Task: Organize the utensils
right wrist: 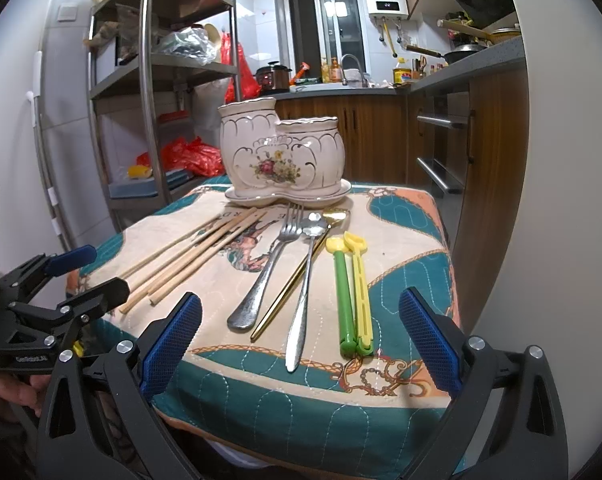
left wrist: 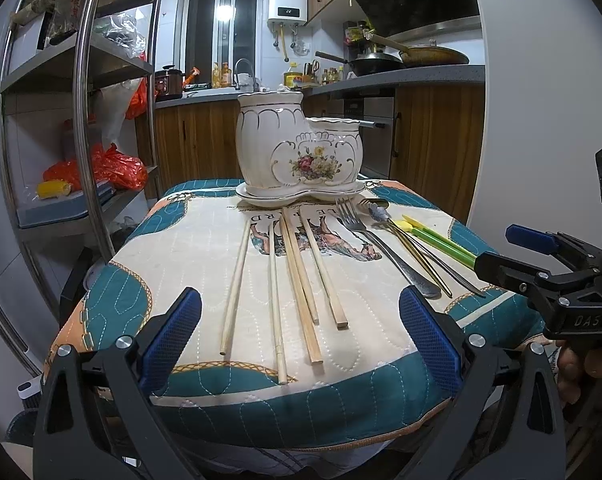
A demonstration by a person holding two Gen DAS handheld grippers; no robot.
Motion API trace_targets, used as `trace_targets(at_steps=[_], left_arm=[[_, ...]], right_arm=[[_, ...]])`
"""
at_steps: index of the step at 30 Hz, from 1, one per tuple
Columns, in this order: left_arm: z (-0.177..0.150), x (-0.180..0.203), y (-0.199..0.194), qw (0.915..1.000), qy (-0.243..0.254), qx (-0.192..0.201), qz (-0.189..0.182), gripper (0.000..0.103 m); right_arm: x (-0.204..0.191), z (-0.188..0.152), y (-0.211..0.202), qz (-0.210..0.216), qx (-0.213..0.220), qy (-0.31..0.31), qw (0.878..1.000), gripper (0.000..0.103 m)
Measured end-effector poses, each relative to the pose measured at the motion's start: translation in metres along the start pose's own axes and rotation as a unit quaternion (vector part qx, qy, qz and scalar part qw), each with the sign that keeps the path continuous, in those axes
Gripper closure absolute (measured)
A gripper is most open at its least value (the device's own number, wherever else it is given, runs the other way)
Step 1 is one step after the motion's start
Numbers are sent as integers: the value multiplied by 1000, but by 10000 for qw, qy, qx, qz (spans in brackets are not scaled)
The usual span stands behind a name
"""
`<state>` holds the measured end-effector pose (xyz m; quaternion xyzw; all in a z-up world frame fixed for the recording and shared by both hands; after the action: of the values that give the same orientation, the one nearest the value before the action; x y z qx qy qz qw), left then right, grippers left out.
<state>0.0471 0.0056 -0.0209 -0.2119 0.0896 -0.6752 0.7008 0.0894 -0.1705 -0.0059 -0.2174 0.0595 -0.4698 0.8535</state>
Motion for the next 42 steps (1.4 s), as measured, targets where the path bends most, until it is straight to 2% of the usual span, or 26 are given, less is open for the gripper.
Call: trace_targets(at_steps=[42], left_arm=[[4,-8,-1,9999,-123,23,107,6]], right_arm=[[9,3,-3,35,-7,147,9999,5]])
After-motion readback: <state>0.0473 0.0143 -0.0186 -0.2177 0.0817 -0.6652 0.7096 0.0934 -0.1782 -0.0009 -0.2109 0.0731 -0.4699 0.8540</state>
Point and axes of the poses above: each gripper's, at about its wrist camera, not at the fingertips, and y roughly the way its jaws point, x to its right, z to its top, the point moved 5 cm from there along y, roughly the way its jaws point, and after that the axes turned 10 degrees about -y, right-handed, at the moved point
